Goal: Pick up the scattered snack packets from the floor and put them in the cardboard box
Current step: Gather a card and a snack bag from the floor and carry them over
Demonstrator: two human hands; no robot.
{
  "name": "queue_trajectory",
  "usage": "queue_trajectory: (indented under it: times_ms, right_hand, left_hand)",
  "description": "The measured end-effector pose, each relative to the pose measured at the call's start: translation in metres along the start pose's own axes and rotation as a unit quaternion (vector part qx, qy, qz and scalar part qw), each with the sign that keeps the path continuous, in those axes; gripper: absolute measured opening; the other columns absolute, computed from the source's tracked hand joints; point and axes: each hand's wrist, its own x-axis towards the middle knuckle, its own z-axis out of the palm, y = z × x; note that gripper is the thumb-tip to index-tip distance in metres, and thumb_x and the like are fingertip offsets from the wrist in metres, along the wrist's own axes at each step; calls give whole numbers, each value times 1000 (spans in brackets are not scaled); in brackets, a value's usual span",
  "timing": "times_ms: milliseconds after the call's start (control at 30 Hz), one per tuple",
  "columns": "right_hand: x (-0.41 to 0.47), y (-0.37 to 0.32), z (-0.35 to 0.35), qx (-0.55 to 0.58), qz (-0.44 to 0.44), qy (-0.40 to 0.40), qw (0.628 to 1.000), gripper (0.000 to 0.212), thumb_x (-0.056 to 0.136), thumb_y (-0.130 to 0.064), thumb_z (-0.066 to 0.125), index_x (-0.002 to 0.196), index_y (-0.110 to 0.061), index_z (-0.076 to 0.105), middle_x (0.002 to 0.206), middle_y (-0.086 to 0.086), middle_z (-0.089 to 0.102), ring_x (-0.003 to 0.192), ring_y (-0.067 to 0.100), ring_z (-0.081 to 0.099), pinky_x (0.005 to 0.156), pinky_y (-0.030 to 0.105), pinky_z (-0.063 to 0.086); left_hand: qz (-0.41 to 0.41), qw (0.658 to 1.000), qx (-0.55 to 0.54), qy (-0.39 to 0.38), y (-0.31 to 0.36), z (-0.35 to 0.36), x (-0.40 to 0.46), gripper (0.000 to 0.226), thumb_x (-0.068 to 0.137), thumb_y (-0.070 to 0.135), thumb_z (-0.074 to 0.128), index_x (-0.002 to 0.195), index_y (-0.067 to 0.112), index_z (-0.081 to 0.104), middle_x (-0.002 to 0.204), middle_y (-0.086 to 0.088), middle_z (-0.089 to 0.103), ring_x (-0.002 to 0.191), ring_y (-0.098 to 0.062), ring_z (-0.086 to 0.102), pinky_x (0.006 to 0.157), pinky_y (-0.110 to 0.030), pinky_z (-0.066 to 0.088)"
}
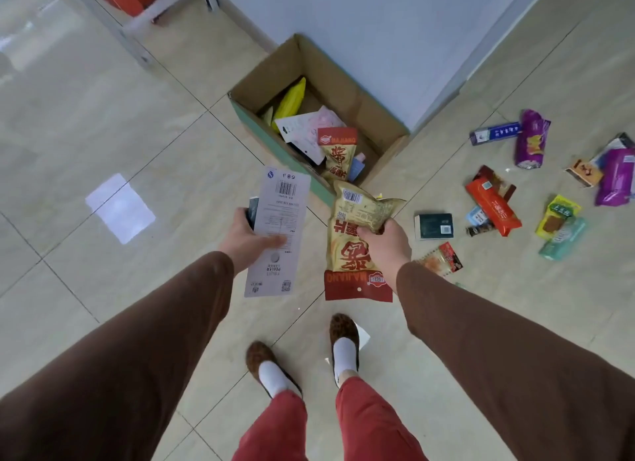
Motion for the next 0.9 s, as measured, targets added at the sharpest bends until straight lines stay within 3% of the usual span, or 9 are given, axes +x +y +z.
queue_trajectory:
  times_ms: [133, 300, 567, 767, 900]
  right_hand:
    - [15, -42, 30, 42, 29, 17, 999, 26, 79, -54, 66, 92, -33, 58, 103, -8, 73, 97, 26, 69, 99, 52, 49]
    - [36, -96, 73, 96, 74, 37, 992, 53, 60, -70, 59, 98, -33, 63, 98, -11, 73, 94, 24, 71, 94, 51, 54]
    - [68, -164, 106, 173, 114, 80, 975, 45, 67, -66, 65, 99, -35, 63, 101, -12, 74, 97, 26, 71, 94, 51, 55]
    - [114, -195, 92, 215, 135, 121, 960, 29, 78, -53, 71, 97, -34, 60, 100, -9, 73, 92, 22, 72, 87, 49, 59]
    - [147, -216, 80, 252, 143, 147, 946, 26, 86, -44, 72, 104, -30, 61, 100, -9, 71, 91, 20, 71, 88, 46, 59]
  left_hand:
    - [8, 1000, 6, -13, 21, -43, 39, 63, 73, 10, 86, 119, 10, 43, 107, 0, 67, 87, -16, 70, 65, -28, 54]
    - [14, 999, 16, -50, 47, -105, 93, 64, 73, 8, 86, 120, 10, 43, 108, -3, 68, 90, -21, 71, 69, -33, 58]
    - [18, 991, 81, -102, 104, -153, 177, 66, 71, 14, 88, 120, 14, 43, 110, -3, 70, 90, -24, 73, 81, -47, 61]
    - [36, 981, 140, -128, 163, -135, 243, 68, 72, 20, 88, 121, 18, 41, 110, 0, 68, 89, -20, 72, 75, -39, 60]
    - [40, 969, 194, -146, 204, -118, 288, 75, 67, 31, 91, 123, 19, 42, 107, 0, 71, 85, -22, 75, 74, -44, 62]
